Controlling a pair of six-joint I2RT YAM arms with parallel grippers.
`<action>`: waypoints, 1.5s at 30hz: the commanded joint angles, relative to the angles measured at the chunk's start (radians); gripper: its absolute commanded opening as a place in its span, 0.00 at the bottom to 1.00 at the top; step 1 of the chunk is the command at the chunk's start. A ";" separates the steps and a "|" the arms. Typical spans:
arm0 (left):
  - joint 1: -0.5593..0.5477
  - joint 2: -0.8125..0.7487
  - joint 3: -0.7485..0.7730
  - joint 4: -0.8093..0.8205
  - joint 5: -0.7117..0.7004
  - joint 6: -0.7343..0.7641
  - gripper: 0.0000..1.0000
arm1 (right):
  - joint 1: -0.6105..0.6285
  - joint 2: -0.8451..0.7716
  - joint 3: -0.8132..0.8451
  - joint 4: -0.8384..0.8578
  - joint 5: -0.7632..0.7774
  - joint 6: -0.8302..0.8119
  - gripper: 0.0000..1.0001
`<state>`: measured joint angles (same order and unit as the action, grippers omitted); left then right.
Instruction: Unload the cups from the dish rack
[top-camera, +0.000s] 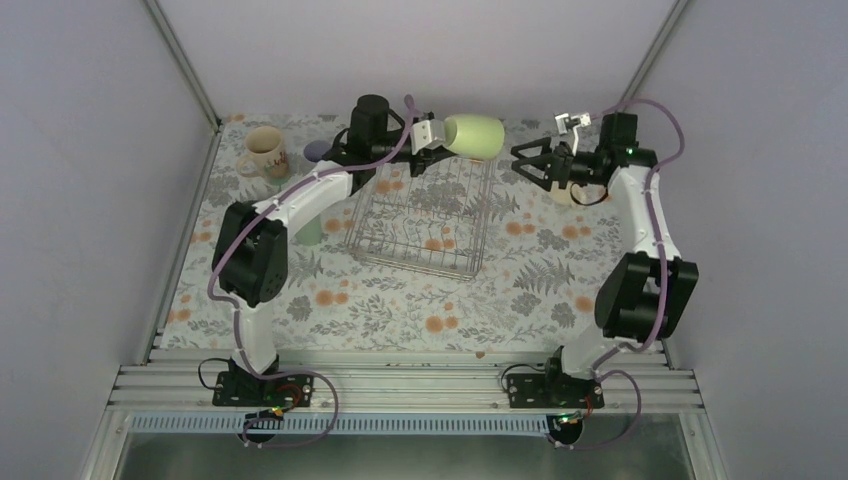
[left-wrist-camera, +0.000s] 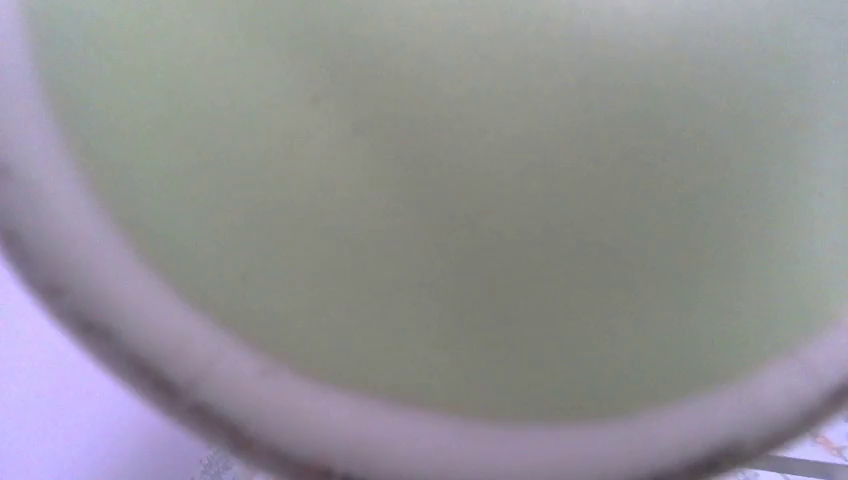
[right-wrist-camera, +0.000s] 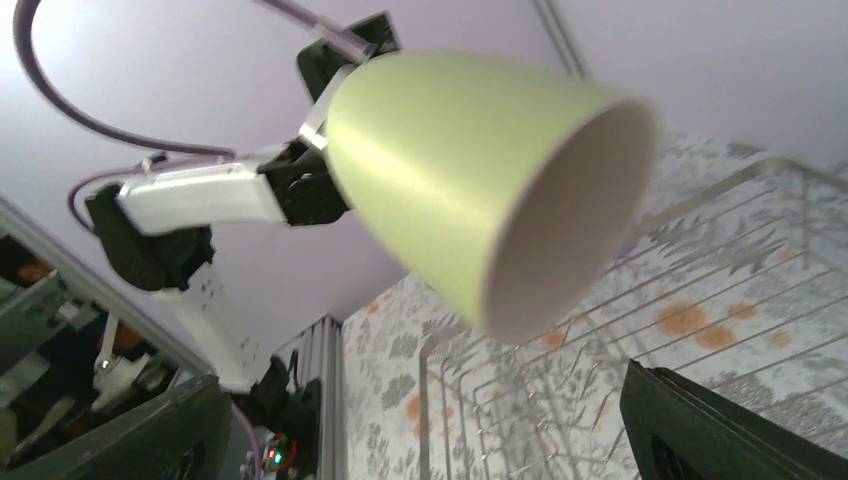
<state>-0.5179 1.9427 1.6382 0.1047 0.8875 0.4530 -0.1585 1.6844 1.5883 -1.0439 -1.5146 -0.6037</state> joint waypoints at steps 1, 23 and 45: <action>-0.020 -0.011 0.009 0.289 0.018 -0.047 0.02 | 0.064 -0.136 -0.180 0.659 -0.257 0.650 1.00; -0.092 0.066 0.104 0.306 0.196 -0.247 0.26 | 0.146 -0.140 -0.092 0.598 -0.258 0.626 0.03; -0.038 -0.172 0.041 -0.271 -0.879 0.774 1.00 | 0.185 0.351 0.786 -0.098 1.369 -0.035 0.03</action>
<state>-0.5945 1.7729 1.5852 -0.0677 0.3714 1.0088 0.0219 1.9709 2.3276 -0.9867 -0.6048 -0.4603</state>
